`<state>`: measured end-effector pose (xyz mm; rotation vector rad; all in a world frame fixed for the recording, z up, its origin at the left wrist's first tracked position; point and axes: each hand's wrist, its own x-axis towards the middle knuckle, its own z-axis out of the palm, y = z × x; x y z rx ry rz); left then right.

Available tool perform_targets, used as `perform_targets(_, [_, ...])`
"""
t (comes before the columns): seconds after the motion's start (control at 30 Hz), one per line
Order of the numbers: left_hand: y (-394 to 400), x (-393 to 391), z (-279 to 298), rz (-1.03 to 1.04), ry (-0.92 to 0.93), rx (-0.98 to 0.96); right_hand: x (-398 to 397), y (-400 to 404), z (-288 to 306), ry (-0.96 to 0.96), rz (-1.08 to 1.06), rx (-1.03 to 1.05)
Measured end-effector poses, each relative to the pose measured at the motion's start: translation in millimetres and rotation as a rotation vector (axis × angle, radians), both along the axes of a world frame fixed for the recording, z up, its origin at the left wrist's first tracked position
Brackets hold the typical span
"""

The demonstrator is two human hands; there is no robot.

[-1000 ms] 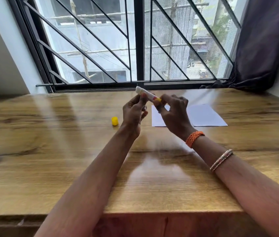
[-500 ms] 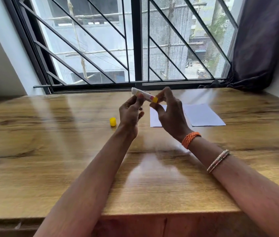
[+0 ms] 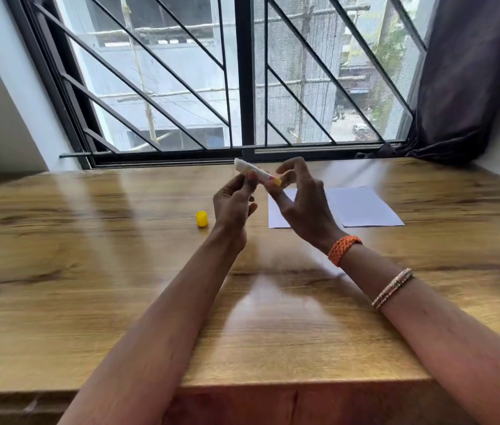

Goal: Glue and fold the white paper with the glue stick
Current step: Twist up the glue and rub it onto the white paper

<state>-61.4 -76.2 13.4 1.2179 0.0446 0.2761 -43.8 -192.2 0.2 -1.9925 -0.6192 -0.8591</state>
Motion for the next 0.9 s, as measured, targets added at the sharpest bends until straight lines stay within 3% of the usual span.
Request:
perform_targets(0.27, [0.4, 1.1, 1.0, -0.055, -0.001, -0.003, 1.6, -0.4, -1.6, -0.083, -0.104, 0.004])
perform_targets(0.47, [1.0, 0.3, 1.8, -0.065, -0.012, 0.008, 5.6, -0.4, -4.4, -0.012, -0.14, -0.099])
perform_targets(0.7, [1.1, -0.9, -0.9, -0.041, -0.002, 0.052, 2.5, 1.2, -3.1, 0.087, 0.019, -0.021])
perform_targets(0.9, [1.3, -0.9, 0.6, -0.024, 0.014, 0.035, 0.0, 2.5, -1.9, 0.016, 0.03, -0.002])
